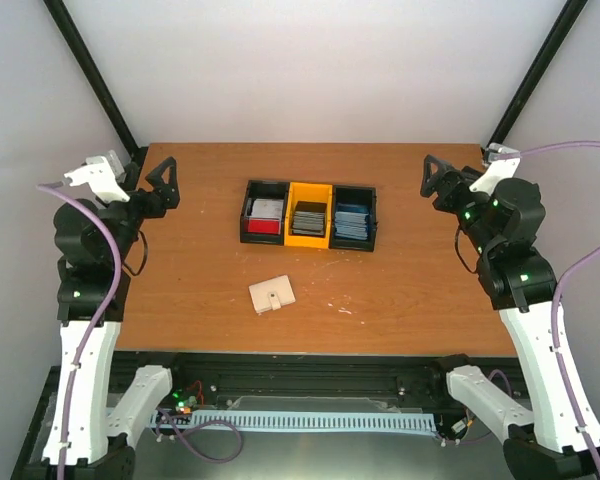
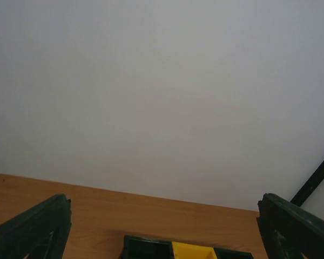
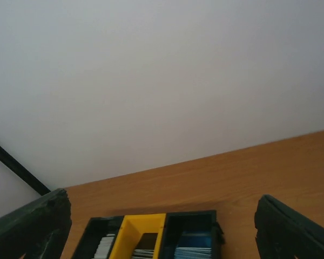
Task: Put the credit cards into the card holder
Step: Adjust the card holder at the center of the board.
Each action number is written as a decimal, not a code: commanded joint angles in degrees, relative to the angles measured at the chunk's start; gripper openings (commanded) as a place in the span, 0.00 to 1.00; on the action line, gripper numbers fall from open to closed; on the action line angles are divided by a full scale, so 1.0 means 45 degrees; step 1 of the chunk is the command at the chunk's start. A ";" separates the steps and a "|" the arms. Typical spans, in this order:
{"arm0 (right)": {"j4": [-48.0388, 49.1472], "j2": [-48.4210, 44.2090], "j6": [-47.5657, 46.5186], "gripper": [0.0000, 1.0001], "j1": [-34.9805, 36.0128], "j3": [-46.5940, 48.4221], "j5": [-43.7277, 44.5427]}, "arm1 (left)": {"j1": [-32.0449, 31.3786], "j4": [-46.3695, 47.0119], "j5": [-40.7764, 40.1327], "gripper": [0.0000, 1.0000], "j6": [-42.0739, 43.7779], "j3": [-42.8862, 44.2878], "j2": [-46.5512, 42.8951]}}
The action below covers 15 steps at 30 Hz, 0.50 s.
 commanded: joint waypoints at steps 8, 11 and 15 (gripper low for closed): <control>0.1545 0.0556 0.1281 0.99 -0.1917 -0.1497 -0.6098 | 0.1671 0.0634 0.3059 0.99 -0.1735 -0.1017 -0.0458; 0.1778 0.0840 0.1461 1.00 -0.1924 -0.2103 -0.7268 | 0.1822 0.0612 0.3815 1.00 -0.2163 -0.1700 -0.0791; 0.1973 0.1322 0.1494 1.00 -0.0853 -0.3117 -0.7539 | 0.1929 0.0413 0.5812 1.00 -0.2494 -0.2849 -0.0785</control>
